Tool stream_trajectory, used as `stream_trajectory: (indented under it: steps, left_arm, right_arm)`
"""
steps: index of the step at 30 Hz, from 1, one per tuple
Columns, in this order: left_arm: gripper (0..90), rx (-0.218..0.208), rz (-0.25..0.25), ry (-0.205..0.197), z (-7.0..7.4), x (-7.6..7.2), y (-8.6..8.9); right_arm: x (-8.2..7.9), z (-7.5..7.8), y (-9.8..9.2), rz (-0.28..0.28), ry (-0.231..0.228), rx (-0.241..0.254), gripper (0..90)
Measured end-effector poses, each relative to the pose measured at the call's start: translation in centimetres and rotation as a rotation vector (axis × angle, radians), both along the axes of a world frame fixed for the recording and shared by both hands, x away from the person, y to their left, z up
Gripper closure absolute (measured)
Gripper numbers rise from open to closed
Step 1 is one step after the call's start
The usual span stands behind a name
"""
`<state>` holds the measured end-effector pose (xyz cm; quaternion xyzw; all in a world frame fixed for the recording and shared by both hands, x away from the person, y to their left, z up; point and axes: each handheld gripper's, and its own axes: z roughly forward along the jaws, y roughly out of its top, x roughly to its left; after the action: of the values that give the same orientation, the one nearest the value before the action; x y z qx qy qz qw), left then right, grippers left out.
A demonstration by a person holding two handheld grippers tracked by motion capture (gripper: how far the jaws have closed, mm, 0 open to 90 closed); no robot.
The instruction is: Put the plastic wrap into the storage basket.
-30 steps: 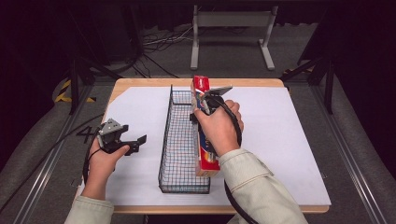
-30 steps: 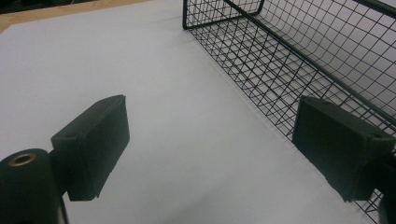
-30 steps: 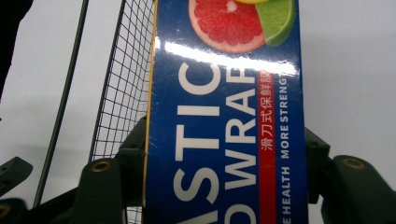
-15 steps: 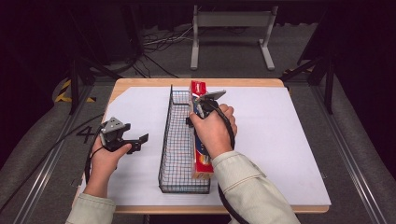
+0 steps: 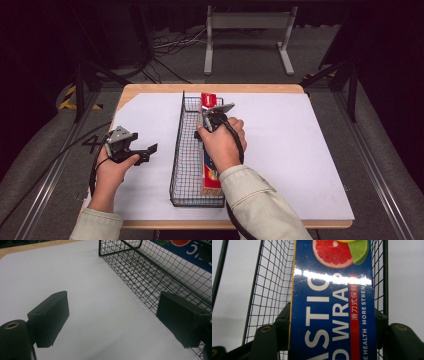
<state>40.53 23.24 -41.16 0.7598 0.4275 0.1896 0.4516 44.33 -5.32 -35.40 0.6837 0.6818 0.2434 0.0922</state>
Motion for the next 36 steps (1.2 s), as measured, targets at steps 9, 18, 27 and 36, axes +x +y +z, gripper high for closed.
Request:
stream_trajectory:
  steps: [9, 18, 27, 36]
  left_arm:
    - [11.7, 0.002, 0.003, -0.001, 0.0, 0.0, 0.0]
    - [11.4, 0.057, 0.014, -0.004, -0.2, 0.0, -0.2]
    - [11.4, 0.056, 0.007, -0.001, -0.2, 0.0, -0.2]
    - [11.3, 0.049, 0.005, 0.002, -0.2, 0.2, -0.3]
  right_arm:
    - [0.3, -1.0, 0.6, -0.014, 0.015, -0.01, 39.5]
    - [0.6, -2.0, 0.8, -0.027, 0.026, -0.02, 39.4]
    - [0.8, -2.5, 0.9, -0.038, 0.044, -0.022, 39.4]
    - [1.1, -2.9, 1.4, -0.045, 0.055, -0.05, 39.3]
